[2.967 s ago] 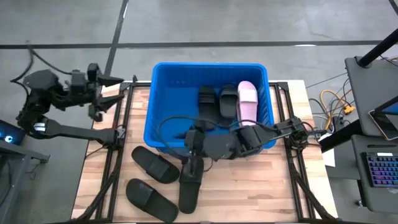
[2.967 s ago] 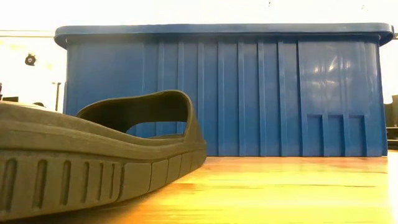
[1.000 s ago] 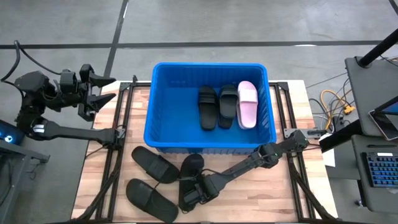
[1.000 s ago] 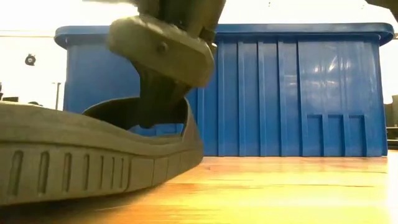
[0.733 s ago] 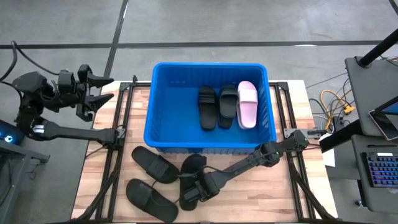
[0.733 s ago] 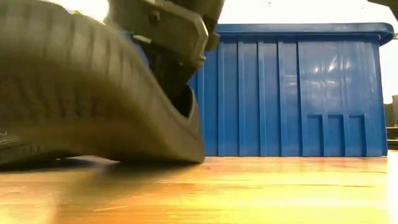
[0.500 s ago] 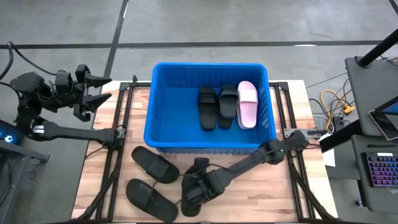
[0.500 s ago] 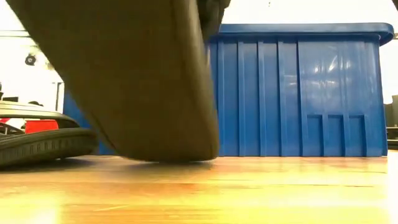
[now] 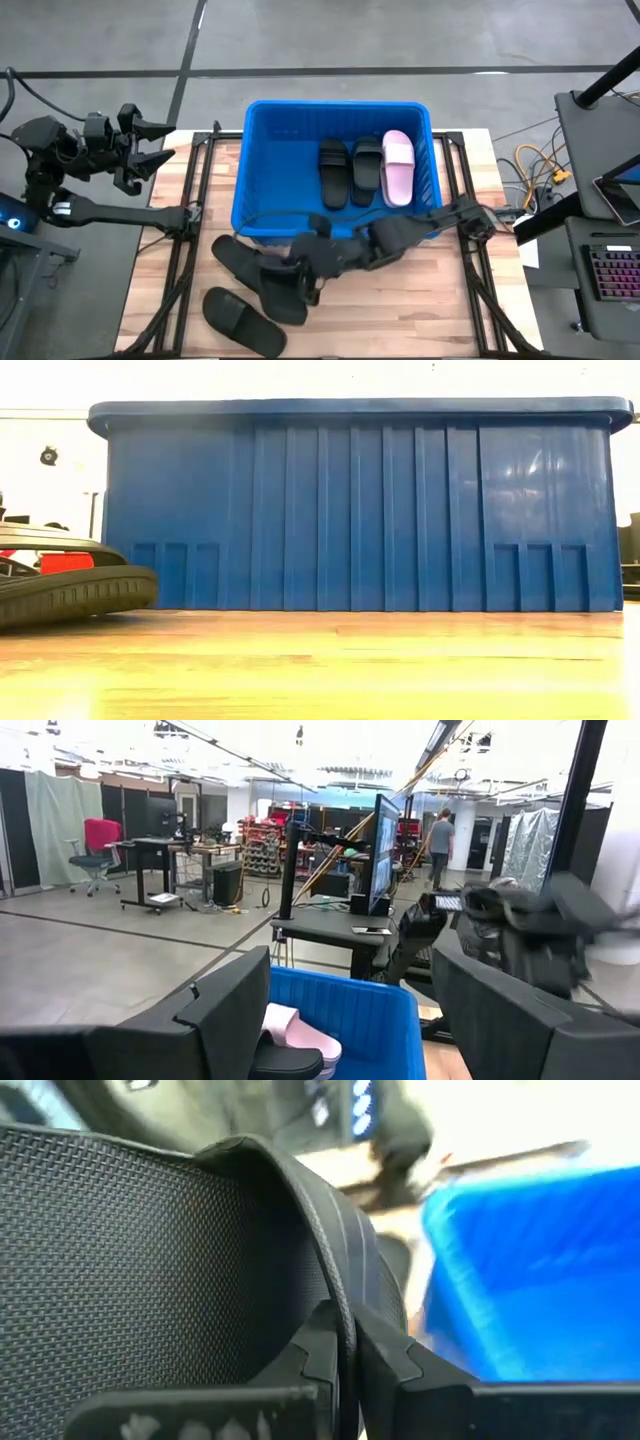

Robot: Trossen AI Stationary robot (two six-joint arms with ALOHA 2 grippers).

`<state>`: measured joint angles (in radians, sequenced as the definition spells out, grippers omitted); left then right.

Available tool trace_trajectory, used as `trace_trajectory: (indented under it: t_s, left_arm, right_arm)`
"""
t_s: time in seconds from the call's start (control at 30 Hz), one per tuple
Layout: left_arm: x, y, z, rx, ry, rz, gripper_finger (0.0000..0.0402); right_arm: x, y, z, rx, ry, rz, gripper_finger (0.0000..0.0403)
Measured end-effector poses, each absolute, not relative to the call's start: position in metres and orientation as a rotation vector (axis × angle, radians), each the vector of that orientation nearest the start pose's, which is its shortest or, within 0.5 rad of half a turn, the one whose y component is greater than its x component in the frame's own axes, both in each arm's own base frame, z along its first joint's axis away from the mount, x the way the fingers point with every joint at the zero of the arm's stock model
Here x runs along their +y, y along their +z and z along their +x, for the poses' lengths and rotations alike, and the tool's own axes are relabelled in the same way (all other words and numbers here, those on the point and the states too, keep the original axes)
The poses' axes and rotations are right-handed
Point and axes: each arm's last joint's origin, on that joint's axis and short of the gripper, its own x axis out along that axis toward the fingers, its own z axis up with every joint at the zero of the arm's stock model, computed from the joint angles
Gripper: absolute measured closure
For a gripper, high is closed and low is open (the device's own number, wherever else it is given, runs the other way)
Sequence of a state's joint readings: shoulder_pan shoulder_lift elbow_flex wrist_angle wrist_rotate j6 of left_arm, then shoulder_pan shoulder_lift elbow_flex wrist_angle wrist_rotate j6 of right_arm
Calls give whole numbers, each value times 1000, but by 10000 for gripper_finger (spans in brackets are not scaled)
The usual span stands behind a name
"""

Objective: Pick and place slides into bin
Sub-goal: Put the black slide into the blue bin

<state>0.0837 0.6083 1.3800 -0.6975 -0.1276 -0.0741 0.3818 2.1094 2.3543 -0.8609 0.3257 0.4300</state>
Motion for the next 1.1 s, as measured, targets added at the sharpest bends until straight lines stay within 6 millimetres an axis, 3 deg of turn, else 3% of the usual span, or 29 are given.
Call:
trace_trajectory:
  t_s: [0.2,0.37,0.93,1.1]
  left_arm:
    - [6,475,34,-82,204,-110,139]
    - [6,475,33,-88,202,-152,139]
    - [7,475,32,-101,238,-205,139]
    - [8,475,33,-99,242,-205,139]
  right_arm:
    - [130,433,401,483,-224,-23,391]
    - [94,449,389,499,-301,-93,391]
    - [-28,422,404,748,-343,-215,390]
    - [-75,402,402,843,-288,-178,390]
